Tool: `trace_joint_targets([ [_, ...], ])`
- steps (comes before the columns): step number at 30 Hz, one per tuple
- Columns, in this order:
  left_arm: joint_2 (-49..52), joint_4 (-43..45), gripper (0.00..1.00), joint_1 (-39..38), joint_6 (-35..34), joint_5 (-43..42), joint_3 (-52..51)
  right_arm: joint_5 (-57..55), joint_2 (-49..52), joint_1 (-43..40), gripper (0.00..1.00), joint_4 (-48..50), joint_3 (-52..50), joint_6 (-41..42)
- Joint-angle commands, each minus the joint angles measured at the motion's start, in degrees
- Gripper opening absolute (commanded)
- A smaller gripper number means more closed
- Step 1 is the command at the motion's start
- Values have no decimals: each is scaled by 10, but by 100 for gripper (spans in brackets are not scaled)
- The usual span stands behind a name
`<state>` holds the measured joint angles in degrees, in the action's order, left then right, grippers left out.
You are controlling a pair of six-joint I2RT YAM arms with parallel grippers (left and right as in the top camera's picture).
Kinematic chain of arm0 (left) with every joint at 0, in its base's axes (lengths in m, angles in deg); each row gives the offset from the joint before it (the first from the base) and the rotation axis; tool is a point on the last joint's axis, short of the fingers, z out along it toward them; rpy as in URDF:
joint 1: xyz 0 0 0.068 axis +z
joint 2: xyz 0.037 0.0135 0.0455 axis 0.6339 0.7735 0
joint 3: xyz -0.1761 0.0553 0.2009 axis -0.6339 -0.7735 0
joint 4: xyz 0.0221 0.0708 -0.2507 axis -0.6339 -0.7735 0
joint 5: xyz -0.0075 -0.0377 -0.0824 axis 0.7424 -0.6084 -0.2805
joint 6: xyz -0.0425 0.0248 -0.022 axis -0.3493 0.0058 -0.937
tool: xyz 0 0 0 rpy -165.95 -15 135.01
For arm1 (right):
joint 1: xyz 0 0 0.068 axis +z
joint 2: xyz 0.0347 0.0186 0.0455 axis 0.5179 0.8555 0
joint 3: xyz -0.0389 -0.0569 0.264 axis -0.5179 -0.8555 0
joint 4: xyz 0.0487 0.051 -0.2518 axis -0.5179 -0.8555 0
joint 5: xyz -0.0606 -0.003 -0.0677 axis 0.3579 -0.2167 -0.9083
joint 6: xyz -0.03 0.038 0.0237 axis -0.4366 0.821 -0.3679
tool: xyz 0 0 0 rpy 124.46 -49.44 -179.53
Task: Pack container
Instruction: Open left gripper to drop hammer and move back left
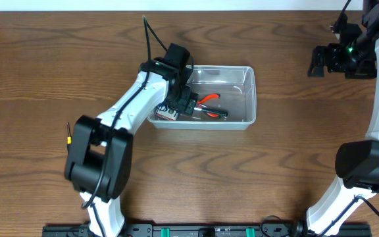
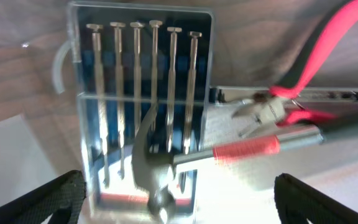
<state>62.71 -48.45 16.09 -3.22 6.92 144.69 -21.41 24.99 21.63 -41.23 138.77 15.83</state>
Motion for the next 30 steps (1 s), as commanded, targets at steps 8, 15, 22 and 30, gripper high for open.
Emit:
trace_joint_targets([
  [8,-194,-79,99,36,-35,165,71,-2,-17,3,99,2,2,-11],
  [15,-255,-200,98,233,-167,202,71,-2,-17,3,99,1,2,-10],
  [22,-253,-242,98,401,-258,170,-33,-2,-17,3,99,2,2,-10],
  [30,-241,-80,98,496,-153,82,-215,-1,-17,3,99,0,2,-9],
])
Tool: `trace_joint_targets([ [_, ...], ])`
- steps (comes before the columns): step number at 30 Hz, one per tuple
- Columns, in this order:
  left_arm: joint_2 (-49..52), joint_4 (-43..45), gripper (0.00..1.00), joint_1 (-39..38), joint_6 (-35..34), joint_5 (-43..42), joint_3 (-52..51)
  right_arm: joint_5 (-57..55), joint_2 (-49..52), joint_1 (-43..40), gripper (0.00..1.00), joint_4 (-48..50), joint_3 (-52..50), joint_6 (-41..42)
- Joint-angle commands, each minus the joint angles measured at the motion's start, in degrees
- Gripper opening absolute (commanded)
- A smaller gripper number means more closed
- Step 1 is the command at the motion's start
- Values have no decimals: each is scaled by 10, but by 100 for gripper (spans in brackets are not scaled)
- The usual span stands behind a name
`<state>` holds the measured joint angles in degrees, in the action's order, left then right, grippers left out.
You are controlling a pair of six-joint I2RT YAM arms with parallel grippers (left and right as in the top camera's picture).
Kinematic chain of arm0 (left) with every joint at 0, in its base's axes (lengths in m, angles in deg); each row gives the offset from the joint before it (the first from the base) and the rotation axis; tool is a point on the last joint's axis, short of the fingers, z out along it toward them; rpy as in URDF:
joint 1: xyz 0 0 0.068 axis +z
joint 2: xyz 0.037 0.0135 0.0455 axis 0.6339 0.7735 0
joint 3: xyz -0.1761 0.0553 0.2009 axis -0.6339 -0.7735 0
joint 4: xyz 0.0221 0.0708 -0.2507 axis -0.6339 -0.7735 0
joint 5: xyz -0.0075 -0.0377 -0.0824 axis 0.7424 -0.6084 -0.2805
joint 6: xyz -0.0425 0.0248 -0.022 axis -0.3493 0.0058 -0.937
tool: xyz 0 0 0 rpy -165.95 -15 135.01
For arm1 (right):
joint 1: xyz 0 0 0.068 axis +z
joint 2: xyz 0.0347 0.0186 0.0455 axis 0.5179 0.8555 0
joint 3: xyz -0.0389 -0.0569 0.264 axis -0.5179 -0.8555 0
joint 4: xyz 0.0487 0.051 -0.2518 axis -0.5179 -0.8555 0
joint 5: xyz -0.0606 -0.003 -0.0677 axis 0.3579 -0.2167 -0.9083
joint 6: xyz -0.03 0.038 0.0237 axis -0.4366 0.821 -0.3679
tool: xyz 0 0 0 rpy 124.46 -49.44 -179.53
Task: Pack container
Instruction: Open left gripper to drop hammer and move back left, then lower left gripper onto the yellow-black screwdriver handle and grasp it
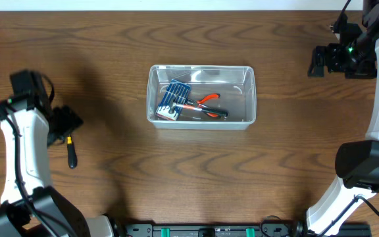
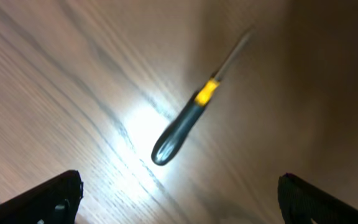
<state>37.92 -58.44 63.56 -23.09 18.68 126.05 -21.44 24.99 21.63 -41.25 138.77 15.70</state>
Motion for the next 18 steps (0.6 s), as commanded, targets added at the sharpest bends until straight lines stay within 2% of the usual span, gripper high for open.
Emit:
trace_joint_targets([
  [1,12,30,98,29,47,-36,-35,-1,-17,3,99,0,2,-6],
  [7,51,75,98,43,76,-37,-35,-1,-17,3,99,0,2,-6],
  [12,94,92,99,43,153,-101,-35,-1,-17,3,99,0,2,-2],
  [18,141,104,98,43,209,-101,-35,-1,-17,3,99,0,2,0],
])
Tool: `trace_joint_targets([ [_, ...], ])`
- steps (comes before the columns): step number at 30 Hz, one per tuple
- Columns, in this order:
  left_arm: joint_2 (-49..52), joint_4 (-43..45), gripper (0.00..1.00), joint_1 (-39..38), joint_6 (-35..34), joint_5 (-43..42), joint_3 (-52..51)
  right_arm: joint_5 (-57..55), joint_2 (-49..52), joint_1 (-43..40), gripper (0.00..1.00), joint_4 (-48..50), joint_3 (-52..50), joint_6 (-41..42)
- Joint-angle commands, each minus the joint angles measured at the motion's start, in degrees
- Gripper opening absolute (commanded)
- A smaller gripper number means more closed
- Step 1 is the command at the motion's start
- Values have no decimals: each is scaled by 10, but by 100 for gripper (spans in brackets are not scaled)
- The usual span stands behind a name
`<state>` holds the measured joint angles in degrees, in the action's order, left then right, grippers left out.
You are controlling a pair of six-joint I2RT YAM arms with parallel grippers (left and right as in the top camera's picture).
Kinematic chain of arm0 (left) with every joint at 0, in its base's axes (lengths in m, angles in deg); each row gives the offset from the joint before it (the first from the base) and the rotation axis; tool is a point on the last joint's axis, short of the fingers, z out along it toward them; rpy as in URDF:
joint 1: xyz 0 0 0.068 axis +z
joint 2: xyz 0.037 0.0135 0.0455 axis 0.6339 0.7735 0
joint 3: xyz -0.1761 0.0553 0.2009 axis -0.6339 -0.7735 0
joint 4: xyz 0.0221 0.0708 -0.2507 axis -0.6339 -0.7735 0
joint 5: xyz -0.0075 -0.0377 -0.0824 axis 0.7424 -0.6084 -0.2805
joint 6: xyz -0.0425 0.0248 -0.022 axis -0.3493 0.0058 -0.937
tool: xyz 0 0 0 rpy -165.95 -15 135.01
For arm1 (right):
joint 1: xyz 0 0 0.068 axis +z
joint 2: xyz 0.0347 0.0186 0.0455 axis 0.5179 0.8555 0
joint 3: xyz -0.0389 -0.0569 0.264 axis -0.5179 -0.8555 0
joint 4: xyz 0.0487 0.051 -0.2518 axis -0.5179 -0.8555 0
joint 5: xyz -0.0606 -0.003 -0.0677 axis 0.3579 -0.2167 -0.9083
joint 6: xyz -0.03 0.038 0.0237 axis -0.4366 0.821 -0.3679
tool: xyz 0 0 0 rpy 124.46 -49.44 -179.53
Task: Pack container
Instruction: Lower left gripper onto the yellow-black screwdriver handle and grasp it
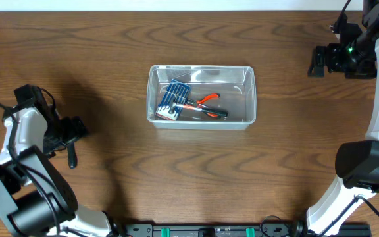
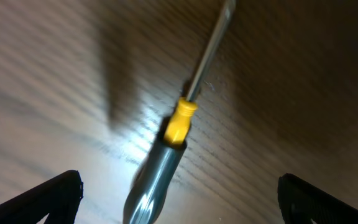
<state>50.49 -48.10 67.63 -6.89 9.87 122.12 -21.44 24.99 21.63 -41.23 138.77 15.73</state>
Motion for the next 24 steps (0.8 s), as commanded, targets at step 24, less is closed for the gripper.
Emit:
trace_joint_targets([
  [24,75,1,98,16,78,-23,1,-1,-17,3,99,-9,2,0],
])
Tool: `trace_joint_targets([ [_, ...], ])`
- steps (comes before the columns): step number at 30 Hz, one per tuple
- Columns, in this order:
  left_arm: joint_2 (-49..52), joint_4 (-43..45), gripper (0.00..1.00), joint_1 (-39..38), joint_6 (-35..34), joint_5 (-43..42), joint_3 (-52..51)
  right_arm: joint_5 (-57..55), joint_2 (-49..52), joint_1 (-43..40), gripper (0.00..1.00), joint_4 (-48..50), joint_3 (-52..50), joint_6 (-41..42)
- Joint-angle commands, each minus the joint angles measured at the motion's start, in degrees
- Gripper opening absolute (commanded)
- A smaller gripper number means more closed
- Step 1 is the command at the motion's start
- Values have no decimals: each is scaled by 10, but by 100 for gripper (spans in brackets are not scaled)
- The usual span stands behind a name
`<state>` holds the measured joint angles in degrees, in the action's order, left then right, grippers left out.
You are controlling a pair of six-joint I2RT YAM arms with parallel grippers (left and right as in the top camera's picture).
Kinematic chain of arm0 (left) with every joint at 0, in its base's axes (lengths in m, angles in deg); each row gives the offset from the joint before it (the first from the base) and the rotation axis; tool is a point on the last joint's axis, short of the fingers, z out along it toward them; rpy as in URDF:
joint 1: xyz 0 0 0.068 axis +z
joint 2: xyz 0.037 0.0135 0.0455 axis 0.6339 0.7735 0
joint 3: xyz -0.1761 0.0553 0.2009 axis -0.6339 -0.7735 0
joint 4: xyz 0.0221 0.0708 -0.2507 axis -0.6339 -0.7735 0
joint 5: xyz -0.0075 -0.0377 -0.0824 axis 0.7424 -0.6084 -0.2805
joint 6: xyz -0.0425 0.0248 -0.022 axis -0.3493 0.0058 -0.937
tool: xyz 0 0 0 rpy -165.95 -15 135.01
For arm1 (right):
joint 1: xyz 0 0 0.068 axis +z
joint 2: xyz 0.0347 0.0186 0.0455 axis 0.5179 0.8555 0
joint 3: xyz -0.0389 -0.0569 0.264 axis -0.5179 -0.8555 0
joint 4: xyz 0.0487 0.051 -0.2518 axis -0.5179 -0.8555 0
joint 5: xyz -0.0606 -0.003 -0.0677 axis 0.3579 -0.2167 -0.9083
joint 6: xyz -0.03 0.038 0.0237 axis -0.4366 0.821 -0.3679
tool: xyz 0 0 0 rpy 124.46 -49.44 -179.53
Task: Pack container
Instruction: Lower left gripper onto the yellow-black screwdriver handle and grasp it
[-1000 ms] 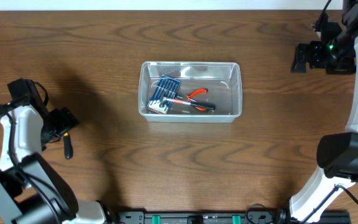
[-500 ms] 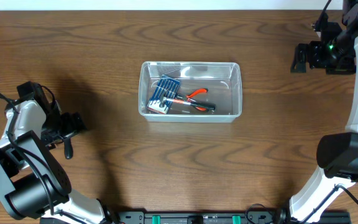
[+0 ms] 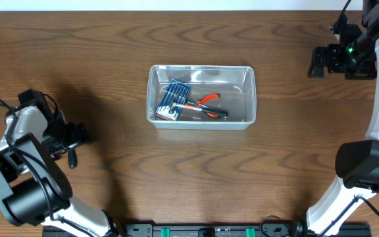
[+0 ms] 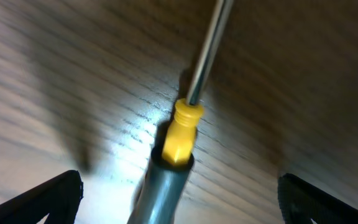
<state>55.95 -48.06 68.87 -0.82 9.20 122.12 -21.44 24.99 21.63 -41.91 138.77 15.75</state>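
A screwdriver (image 4: 180, 138) with a dark handle, yellow collar and steel shaft lies on the table at the far left. My left gripper (image 4: 179, 214) is open low over it. Its fingertips (image 4: 45, 198) stand wide on either side of the handle, not touching it. From overhead, the left gripper (image 3: 77, 137) hides most of the tool, and only the handle end (image 3: 72, 158) shows. The clear container (image 3: 249, 99) at the table's middle holds a blue case of small screwdrivers (image 3: 171, 99), a hammer and red-handled pliers (image 3: 208, 100). My right gripper (image 3: 318, 62) hangs at the far right.
The wooden table (image 3: 196, 178) stretches between the screwdriver and the container. The left arm's cable trails near the table's left edge. A black rail (image 3: 209, 230) runs along the front edge.
My left gripper has come closer to the screwdriver, whose collar and handle now fill more of the wrist view. It is still open. The right arm and the container's contents are unchanged.
My left gripper was open inside the container, over the blue case, hammer and pliers. Then it stood at the table's left with the screwdriver below it. It was then nearer the screwdriver, and now straddles the handle.
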Motion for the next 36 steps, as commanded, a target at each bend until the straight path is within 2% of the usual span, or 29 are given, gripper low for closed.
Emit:
trace_joint_targets([
  [1,26,2,99,3,21,-19,1,-1,-17,3,99,-2,2,0],
  [15,57,-2,99,3,25,-23,1,-1,-17,3,99,-2,2,-1],
  [23,57,-15,75,3,25,-22,1,-1,-17,3,99,-3,2,0],
  [31,57,-9,64,3,24,-23,1,-1,-17,3,99,-4,2,-1],
  [36,57,6,59,3,-7,-23,1,-1,-17,3,99,-4,2,0],
])
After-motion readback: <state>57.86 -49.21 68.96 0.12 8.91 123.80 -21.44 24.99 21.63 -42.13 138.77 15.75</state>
